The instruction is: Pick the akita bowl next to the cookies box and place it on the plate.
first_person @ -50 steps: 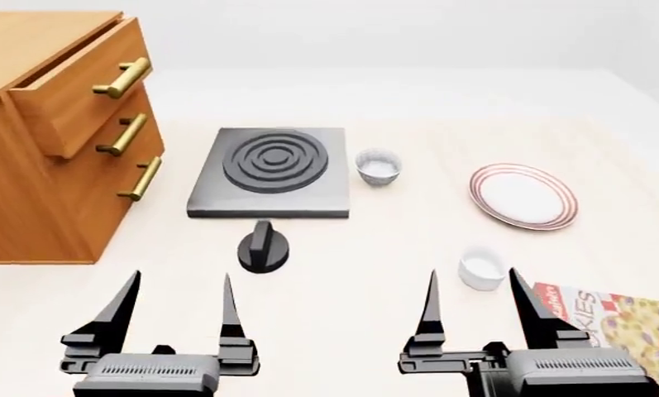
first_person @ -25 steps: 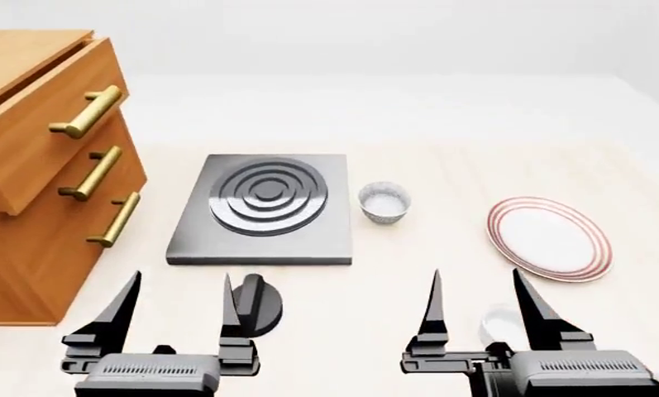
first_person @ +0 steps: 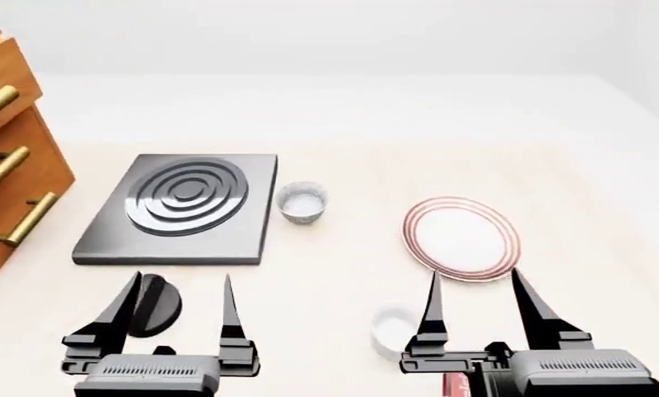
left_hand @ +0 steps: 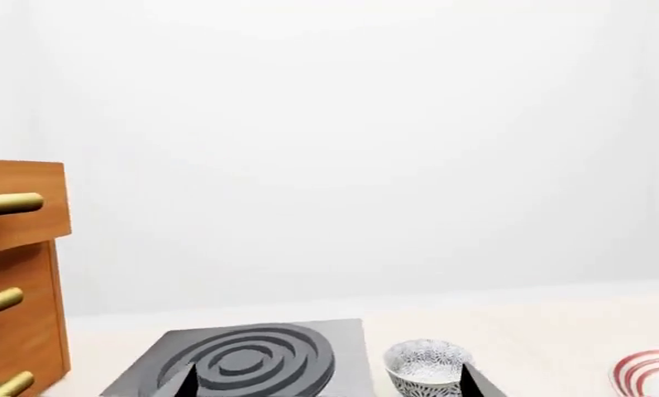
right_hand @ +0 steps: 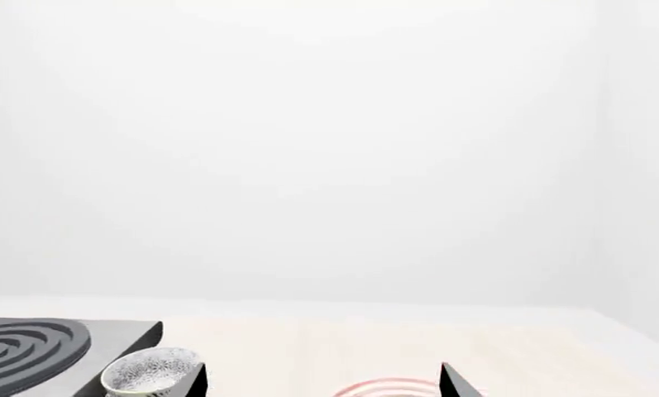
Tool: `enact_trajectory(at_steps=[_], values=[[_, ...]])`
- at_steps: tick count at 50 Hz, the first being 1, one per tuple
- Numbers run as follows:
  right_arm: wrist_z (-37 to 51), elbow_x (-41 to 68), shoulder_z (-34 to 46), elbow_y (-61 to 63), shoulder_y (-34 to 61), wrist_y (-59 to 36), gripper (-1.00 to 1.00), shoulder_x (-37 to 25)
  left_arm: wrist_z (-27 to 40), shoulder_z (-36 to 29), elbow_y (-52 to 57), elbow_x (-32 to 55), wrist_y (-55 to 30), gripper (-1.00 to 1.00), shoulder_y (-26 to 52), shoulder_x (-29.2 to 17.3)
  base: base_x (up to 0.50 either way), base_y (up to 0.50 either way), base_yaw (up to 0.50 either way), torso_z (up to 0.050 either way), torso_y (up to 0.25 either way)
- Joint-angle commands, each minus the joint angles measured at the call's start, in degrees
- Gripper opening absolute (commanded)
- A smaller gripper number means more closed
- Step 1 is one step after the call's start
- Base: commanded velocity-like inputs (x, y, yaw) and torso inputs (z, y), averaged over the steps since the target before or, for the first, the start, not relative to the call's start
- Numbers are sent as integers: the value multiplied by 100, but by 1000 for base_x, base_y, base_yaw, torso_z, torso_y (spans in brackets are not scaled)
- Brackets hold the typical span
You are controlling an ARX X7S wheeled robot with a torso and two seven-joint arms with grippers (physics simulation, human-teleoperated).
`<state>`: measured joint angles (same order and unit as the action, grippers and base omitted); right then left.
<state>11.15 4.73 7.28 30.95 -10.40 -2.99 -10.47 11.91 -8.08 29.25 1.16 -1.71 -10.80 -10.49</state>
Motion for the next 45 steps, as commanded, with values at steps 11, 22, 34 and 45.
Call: enact_trajectory(at_steps=[11, 22, 34, 45], values=[[83, 59, 65, -77, 21, 37, 100, -80, 93, -85, 14, 37, -24, 100, 13, -76, 0, -500, 0, 0, 0], [123, 77, 101, -30, 11, 8, 100, -119, 137, -121, 14, 50, -23, 100, 18, -115, 0, -500, 0, 0, 0], [175, 100, 133, 37, 2, -37, 100, -167, 186, -151, 17, 73, -20, 100, 20, -154, 0, -500, 0, 0, 0], [216, 125, 159, 11, 46, -52, 100, -196, 224, -172, 11, 95, -32, 100, 49, -193, 0, -500, 0, 0, 0]])
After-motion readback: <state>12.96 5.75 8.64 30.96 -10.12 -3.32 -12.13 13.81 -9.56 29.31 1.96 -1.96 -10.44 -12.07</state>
